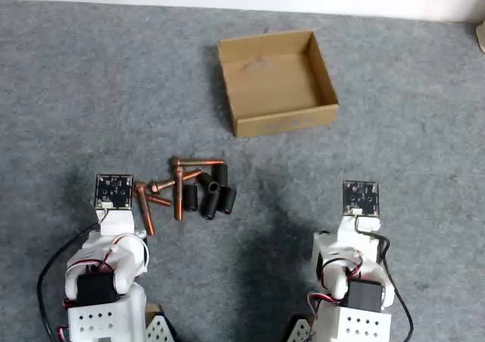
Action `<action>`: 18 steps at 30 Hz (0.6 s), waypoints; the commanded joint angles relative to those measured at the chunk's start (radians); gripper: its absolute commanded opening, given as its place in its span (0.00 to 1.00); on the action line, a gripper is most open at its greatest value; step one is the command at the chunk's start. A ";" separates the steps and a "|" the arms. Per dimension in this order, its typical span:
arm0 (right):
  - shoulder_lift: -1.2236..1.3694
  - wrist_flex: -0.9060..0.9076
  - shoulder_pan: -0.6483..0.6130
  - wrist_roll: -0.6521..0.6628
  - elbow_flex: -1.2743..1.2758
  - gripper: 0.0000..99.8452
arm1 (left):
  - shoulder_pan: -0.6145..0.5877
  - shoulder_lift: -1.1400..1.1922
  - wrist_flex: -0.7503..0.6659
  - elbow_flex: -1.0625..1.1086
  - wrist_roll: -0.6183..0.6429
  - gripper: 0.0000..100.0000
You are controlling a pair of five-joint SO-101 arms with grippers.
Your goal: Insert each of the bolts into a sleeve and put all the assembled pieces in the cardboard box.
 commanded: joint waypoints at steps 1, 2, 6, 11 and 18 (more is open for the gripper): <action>-0.007 0.002 0.010 -0.005 0.147 0.35 | -0.010 -0.005 0.003 0.021 0.008 0.01; -0.007 0.002 0.010 -0.005 0.147 0.35 | -0.010 -0.005 0.003 0.021 0.008 0.01; -0.007 0.002 0.010 -0.005 0.147 0.35 | -0.010 -0.005 0.003 0.021 0.008 0.01; -0.007 0.002 0.010 -0.009 0.148 0.35 | -0.001 -0.005 0.003 0.021 0.009 0.01; -0.007 0.002 -0.176 -0.005 0.147 0.35 | 0.271 -0.004 0.003 0.021 0.008 0.01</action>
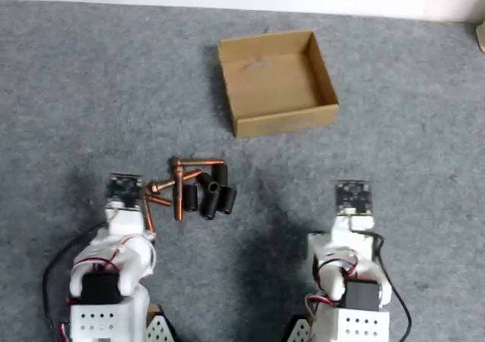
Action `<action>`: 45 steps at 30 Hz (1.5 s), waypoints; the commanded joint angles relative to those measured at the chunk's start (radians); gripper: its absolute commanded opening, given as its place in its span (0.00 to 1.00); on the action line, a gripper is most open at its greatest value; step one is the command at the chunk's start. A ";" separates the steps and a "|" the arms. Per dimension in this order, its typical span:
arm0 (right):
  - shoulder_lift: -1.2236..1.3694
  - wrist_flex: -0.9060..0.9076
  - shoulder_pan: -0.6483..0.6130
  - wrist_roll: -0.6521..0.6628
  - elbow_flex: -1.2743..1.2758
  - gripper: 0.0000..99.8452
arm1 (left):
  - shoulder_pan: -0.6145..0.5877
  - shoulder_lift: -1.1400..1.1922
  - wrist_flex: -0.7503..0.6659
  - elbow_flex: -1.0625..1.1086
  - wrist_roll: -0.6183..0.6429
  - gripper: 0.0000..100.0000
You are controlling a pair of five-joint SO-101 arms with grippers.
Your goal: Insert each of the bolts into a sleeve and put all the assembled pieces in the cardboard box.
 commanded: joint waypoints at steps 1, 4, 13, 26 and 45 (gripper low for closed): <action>-0.007 0.002 -0.105 -0.003 0.147 0.35 | 0.160 -0.004 0.003 0.021 0.008 0.01; -0.007 0.002 -0.171 -0.008 0.147 0.35 | 0.262 -0.004 0.003 0.021 0.009 0.01; -0.007 -0.005 0.093 -0.008 0.145 0.35 | 0.481 -0.004 0.003 0.021 0.009 0.01; -0.007 -0.027 0.140 -0.003 0.145 0.35 | 0.575 -0.004 0.006 0.021 0.003 0.01; 0.007 -0.027 0.196 0.072 -0.289 0.35 | -0.303 -0.001 -0.161 -0.498 -0.239 0.01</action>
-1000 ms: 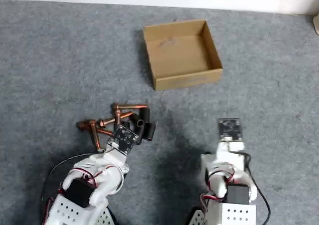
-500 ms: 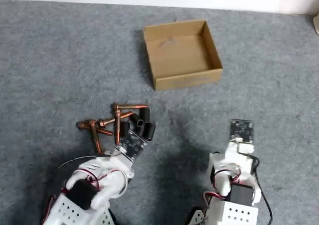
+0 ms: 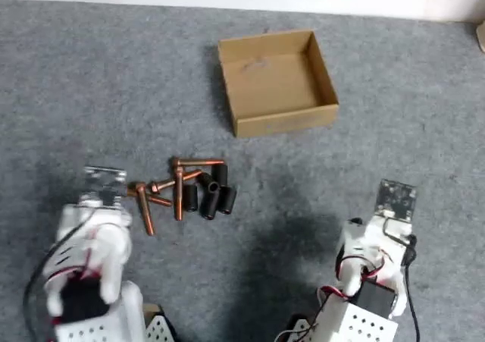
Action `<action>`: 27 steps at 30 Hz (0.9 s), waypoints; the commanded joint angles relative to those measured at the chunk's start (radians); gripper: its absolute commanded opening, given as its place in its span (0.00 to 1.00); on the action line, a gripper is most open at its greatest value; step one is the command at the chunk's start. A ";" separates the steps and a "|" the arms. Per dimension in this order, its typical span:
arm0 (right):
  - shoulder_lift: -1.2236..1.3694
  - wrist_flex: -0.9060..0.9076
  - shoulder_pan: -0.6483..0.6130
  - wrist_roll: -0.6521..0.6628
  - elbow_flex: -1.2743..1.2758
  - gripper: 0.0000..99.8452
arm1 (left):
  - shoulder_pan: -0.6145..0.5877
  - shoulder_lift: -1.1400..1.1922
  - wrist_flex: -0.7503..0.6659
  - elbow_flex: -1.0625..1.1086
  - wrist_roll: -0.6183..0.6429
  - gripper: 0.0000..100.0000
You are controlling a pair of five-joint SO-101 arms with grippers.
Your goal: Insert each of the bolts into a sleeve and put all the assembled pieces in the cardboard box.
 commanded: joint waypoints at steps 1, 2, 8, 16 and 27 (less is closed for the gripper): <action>0.013 0.076 -0.143 0.021 -0.255 0.35 | -0.025 -0.001 -0.025 -0.231 0.009 0.01; 0.035 0.082 -0.173 0.021 -0.288 0.35 | -0.018 0.001 -0.029 -0.259 0.011 0.01; 0.435 0.082 -0.331 0.028 -0.409 0.35 | 0.076 0.282 -0.135 -0.292 0.032 0.01; 1.130 0.084 -0.501 -0.181 -0.786 0.35 | 0.082 1.096 -0.203 -0.572 0.367 0.01; 1.557 0.082 -0.869 -0.821 -1.087 0.35 | 0.077 1.465 -0.298 -0.639 0.655 0.01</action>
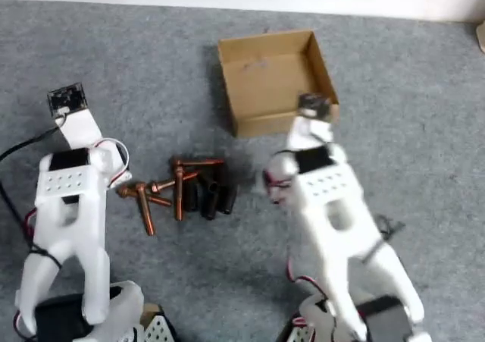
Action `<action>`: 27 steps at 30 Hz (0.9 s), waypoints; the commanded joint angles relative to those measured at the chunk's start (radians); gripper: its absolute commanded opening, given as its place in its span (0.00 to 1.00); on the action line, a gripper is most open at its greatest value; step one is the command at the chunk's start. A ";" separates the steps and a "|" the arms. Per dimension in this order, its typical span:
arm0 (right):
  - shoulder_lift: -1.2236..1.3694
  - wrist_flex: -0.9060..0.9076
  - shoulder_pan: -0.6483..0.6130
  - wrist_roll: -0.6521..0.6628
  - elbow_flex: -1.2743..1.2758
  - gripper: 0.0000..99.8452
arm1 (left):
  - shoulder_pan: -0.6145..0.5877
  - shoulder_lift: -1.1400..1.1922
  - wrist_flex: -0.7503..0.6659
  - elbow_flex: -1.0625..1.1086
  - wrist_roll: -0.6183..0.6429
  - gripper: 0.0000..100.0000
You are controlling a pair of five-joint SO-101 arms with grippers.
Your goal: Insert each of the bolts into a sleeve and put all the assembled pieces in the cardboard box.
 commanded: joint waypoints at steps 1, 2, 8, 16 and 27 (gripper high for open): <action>0.096 0.002 -0.150 -0.075 -0.071 0.35 | 0.021 0.005 -0.072 -0.016 0.035 0.01; 0.124 -0.007 -0.182 -0.080 -0.088 0.35 | 0.024 0.004 -0.091 -0.004 0.038 0.01; 0.302 -0.022 -0.288 -0.121 -0.228 0.35 | 0.024 0.005 -0.104 0.012 0.040 0.01; 0.552 -0.015 -0.294 -0.267 -0.437 0.35 | 0.018 0.005 -0.107 0.007 0.037 0.01; 0.625 -0.022 -0.249 -0.264 -0.456 0.35 | 0.016 0.010 -0.107 0.010 0.034 0.01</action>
